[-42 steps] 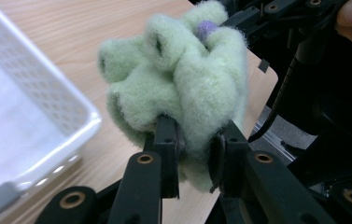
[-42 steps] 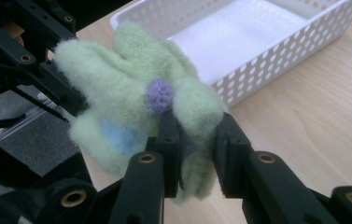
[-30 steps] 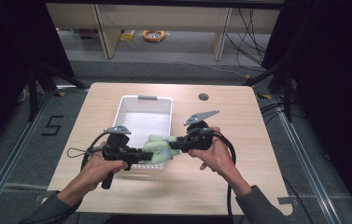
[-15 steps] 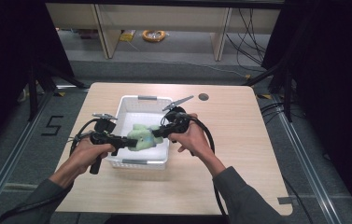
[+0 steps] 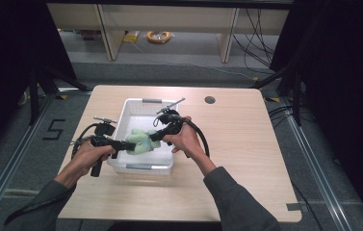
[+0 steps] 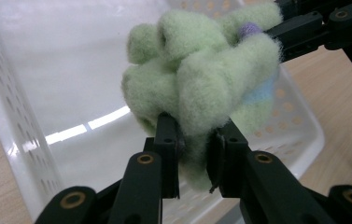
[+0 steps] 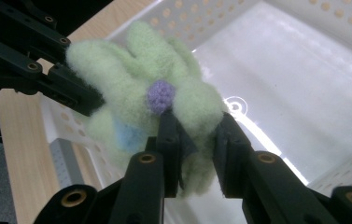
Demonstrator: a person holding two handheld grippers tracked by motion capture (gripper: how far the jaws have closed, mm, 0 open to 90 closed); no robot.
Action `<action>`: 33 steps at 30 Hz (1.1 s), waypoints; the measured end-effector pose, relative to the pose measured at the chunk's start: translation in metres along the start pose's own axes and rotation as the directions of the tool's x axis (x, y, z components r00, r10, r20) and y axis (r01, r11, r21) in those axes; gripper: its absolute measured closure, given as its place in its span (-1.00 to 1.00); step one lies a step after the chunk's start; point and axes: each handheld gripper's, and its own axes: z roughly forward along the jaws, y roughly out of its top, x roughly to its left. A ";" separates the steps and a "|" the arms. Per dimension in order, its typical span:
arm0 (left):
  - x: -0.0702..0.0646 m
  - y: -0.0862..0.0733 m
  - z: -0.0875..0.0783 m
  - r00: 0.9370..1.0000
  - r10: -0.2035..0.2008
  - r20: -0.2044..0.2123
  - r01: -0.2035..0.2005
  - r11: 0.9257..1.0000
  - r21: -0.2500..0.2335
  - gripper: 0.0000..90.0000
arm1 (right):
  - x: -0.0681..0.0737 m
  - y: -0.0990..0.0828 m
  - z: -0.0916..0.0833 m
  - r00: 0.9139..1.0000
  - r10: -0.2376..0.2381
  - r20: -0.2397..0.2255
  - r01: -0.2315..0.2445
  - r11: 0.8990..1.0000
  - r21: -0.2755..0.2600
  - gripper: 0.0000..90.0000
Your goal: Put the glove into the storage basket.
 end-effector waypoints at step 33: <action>-0.007 -0.003 0.021 0.970 0.130 -0.206 -0.119 0.991 0.064 0.17 | -0.010 -0.007 0.039 0.994 0.006 0.108 -0.021 0.990 0.139 0.65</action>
